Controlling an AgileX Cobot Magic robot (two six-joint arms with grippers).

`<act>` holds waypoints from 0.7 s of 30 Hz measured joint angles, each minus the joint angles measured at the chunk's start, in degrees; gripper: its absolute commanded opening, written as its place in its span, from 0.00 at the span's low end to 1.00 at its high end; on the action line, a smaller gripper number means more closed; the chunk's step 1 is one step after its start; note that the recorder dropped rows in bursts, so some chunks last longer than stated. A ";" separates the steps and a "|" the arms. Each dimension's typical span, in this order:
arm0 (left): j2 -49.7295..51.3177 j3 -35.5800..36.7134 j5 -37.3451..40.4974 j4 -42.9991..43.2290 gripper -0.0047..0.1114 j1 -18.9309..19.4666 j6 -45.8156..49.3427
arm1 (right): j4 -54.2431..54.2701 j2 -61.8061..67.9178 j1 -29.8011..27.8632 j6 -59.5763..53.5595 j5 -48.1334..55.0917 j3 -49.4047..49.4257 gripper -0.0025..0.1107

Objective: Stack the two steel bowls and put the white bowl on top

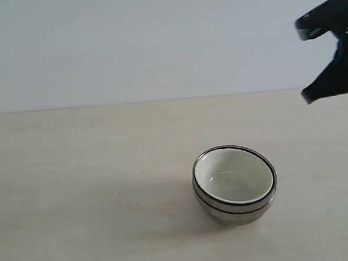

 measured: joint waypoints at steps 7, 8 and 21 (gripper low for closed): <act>0.00 0.00 0.00 0.00 0.07 0.00 0.00 | 7.67 4.73 -0.45 -2.19 18.61 -5.79 0.02; 0.00 0.00 0.00 0.00 0.07 0.00 0.00 | 12.36 5.37 -0.45 -5.10 18.80 -6.19 0.02; 0.00 0.00 0.00 0.00 0.07 0.00 0.00 | 42.02 8.56 10.99 -20.33 3.09 -4.99 0.02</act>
